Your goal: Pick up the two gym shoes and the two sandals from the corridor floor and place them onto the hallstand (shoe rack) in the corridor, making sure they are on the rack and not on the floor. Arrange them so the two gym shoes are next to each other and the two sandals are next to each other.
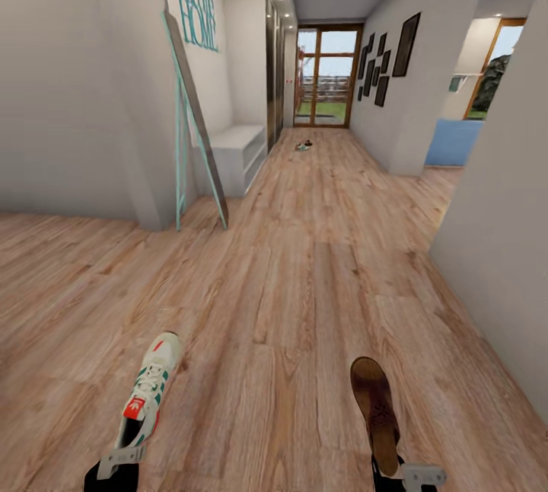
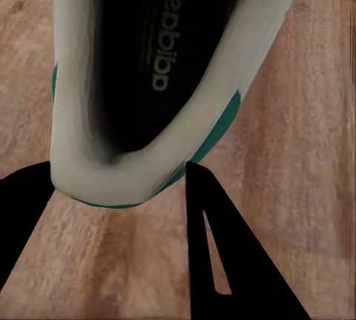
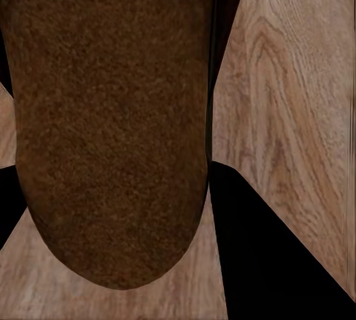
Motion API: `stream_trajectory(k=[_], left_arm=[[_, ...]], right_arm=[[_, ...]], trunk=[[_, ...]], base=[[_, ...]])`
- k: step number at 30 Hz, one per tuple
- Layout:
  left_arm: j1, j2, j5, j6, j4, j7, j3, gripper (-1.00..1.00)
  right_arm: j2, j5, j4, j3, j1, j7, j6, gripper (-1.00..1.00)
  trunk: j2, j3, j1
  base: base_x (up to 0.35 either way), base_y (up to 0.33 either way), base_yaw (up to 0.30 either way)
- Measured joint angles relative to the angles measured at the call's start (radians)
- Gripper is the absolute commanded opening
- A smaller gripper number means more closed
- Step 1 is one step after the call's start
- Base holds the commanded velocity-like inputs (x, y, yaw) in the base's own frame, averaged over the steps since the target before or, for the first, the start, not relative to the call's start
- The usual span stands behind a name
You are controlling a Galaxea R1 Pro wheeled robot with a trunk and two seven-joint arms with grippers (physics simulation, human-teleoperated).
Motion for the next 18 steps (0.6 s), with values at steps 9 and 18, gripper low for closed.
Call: stream_trajectory(k=[9,18], left_arm=[[0.000,0.000,0.003,0.000,0.001,0.041,0.000,-1.00],[0.000,0.001,0.017,-0.001,0.019,0.045,0.000,-1.00]], right_arm=[[-0.003,0.001,0.002,-0.001,0.000,0.000,0.001,-1.00],[-0.001,0.000,0.002,0.000,0.000,0.000,0.001,-1.00]], trunk=[[0.000,0.000,0.000],[0.000,0.002,0.000]], base=[[-0.161,-0.253,0.005],[-0.241,-0.199,0.116]])
